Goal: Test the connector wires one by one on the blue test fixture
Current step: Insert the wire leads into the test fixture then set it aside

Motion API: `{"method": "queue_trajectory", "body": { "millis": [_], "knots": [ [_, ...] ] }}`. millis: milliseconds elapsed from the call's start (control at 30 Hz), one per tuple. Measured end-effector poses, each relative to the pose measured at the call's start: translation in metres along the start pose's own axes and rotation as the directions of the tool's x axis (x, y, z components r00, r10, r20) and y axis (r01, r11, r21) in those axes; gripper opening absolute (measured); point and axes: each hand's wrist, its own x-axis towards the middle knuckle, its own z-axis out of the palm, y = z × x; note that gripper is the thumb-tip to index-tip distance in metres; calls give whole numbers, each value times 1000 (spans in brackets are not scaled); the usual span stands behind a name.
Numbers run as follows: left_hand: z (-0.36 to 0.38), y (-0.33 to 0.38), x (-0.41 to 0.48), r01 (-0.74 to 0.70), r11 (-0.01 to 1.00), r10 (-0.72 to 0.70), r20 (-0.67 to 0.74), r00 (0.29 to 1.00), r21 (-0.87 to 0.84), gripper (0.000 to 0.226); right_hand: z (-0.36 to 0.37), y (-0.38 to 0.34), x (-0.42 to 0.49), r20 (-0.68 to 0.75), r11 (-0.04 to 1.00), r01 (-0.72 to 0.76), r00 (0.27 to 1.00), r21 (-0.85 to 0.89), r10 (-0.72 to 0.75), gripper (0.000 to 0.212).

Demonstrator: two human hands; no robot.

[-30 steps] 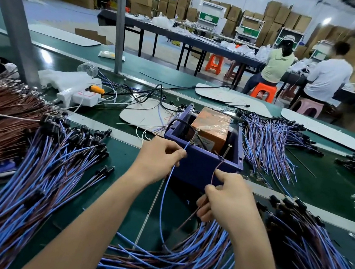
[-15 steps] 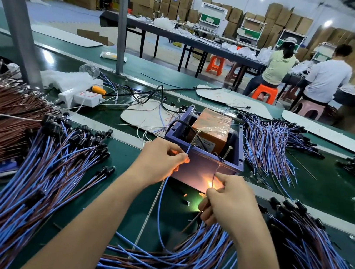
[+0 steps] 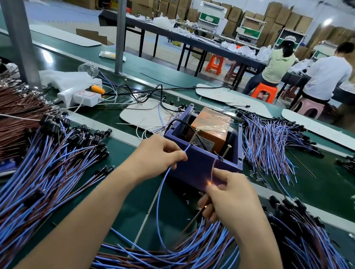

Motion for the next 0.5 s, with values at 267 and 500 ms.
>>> {"method": "queue_trajectory", "body": {
  "millis": [267,500],
  "knots": [
    [-9,29,-17,48,911,63,252,966,-410,15,0,-10,-8,91,973,157,981,167,-174,16],
    [-39,45,-26,-134,709,201,16,979,-692,15,-6,-14,-19,528,961,149,811,232,-253,52]
  ]
}}
